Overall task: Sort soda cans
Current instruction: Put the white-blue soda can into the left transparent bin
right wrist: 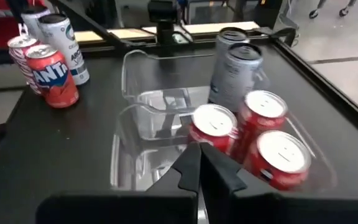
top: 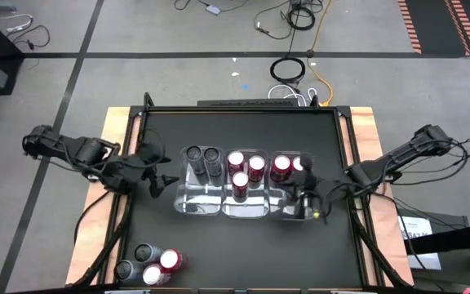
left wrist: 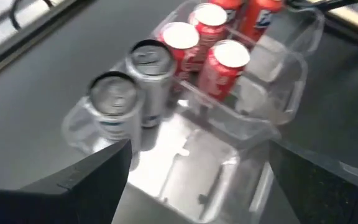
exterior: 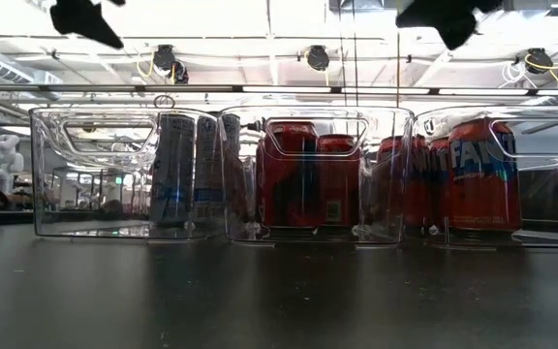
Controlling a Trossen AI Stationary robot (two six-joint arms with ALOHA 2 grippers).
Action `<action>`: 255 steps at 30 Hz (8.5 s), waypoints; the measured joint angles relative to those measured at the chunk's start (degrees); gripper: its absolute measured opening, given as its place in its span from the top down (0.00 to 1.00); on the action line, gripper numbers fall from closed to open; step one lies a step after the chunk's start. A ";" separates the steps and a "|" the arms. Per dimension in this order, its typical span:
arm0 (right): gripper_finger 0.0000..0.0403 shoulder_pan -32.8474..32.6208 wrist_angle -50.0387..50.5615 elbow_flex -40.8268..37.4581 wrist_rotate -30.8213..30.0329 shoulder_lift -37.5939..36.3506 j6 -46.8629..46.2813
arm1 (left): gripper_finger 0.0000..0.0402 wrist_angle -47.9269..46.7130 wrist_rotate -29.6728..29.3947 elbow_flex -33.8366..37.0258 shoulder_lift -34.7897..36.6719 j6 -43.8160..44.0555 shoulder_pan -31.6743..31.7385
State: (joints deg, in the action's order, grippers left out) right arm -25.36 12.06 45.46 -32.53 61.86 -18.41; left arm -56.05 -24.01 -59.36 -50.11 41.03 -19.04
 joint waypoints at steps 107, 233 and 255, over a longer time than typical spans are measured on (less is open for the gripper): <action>1.00 -7.04 6.67 -10.15 13.16 -20.55 -10.68 | 0.05 -18.86 20.51 -20.74 -42.72 61.70 -39.99; 1.00 -6.99 6.18 -10.13 -3.15 -17.13 -25.41 | 0.29 -4.87 24.44 -22.51 -44.06 -17.35 22.39; 1.00 -6.99 6.23 -10.13 0.36 -17.13 -22.42 | 0.29 -4.04 24.31 -22.60 -44.03 -17.37 22.39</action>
State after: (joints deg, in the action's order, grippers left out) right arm -32.36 18.30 35.33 -32.17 44.73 -40.83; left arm -60.09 0.30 -81.95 -94.14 23.66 3.36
